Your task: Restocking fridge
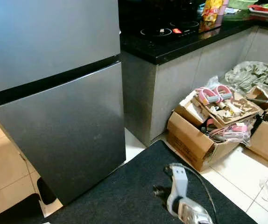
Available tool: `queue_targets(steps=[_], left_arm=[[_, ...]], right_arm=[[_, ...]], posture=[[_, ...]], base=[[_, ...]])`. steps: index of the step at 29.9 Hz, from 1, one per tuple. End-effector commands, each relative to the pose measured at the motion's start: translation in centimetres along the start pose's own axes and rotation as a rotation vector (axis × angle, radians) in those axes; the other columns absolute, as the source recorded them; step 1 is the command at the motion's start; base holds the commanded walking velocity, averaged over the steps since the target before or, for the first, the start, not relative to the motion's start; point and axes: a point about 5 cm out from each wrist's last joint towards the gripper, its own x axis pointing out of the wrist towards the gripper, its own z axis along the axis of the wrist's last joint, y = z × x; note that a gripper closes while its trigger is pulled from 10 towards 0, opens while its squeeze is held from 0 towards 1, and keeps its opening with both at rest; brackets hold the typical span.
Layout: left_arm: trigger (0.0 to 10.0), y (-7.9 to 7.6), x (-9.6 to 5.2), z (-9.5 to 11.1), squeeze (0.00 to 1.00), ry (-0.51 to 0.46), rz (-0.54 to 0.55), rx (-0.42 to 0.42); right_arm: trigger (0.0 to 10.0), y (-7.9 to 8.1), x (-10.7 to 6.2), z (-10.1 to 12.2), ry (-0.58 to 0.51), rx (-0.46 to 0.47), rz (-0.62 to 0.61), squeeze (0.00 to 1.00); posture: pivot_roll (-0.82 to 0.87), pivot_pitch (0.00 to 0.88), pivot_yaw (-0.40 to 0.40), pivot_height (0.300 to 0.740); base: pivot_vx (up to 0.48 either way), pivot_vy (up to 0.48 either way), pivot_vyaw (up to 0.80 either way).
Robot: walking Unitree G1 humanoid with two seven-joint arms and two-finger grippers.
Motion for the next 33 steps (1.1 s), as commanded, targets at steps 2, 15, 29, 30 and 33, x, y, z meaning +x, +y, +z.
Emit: queue_targets(steps=[2,15,29,30,33], left_arm=[[10.0,0.0,-0.1,-0.5,0.0,0.014,0.01,0.003],[10.0,0.4,-0.1,0.2,0.0,0.004,0.034,0.028],[10.0,0.3,0.0,0.2,0.0,0.006,0.055,0.05],[10.0,0.3,0.0,0.1,0.0,0.007,0.056,0.052],[10.0,0.3,0.0,0.1,0.0,0.01,0.058,0.055]], right_arm=[[10.0,-1.3,-0.9,-2.4,0.083,0.0,-0.114,0.0],[10.0,-3.6,-4.9,-10.1,0.362,-0.036,-0.305,0.0],[10.0,-3.6,-5.0,-10.5,0.386,-0.091,-0.313,0.0],[10.0,-3.5,-5.0,-10.5,0.386,-0.095,-0.311,0.0],[10.0,-3.4,-4.9,-10.5,0.389,-0.102,-0.307,0.0]], posture=[[-0.04,0.0,0.016,0.74],[-0.03,0.0,0.024,0.74],[-0.03,0.0,0.02,0.74],[-0.03,0.0,0.02,0.74],[-0.03,0.0,0.02,0.74]], base=[[0.0,0.0,0.77],[0.0,0.0,0.77],[0.0,0.0,0.77],[0.0,0.0,0.77],[0.0,0.0,0.77]])
